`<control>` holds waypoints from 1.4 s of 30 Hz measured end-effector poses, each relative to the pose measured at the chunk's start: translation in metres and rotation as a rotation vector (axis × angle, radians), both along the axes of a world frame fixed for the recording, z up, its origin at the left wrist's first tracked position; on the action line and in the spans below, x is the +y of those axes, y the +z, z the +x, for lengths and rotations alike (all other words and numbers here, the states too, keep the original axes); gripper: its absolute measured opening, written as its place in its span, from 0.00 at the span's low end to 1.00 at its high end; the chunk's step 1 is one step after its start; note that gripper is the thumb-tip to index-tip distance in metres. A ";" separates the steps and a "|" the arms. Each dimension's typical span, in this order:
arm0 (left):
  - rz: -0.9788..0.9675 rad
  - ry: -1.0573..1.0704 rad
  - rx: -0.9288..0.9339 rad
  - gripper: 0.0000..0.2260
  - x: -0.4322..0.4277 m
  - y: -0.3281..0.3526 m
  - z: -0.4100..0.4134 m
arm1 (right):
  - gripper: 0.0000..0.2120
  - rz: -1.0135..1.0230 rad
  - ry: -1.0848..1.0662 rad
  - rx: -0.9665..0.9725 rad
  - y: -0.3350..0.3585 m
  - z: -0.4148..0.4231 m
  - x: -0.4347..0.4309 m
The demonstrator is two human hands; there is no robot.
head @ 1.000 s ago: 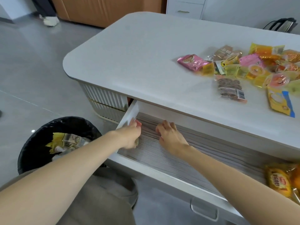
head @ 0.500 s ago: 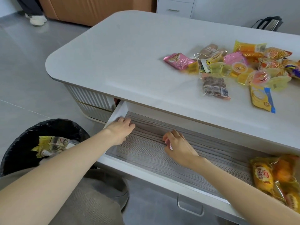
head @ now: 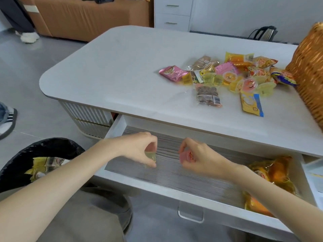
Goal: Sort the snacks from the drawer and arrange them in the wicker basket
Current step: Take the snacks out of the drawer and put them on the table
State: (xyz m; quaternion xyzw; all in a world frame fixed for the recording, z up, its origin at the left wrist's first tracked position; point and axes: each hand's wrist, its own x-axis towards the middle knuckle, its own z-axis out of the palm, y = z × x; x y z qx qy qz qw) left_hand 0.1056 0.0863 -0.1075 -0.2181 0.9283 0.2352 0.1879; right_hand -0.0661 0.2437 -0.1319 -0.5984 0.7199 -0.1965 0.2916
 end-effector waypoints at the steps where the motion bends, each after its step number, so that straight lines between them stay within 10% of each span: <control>1: 0.041 -0.005 0.039 0.16 0.007 0.013 -0.003 | 0.06 -0.035 -0.003 0.013 0.012 -0.003 0.009; 11: 0.064 0.146 0.649 0.15 0.023 0.066 -0.089 | 0.11 -0.406 -0.403 0.218 0.052 -0.077 0.036; 20: -0.108 0.200 0.738 0.13 -0.009 0.013 -0.160 | 0.18 -0.480 -0.445 0.328 0.023 -0.128 -0.011; 30: -0.383 0.187 0.540 0.38 -0.001 0.014 -0.203 | 0.23 -0.519 -0.498 0.464 0.026 -0.143 -0.026; 42: -0.462 0.023 0.652 0.31 0.053 0.031 -0.175 | 0.11 -0.413 -0.452 0.366 0.068 -0.124 0.111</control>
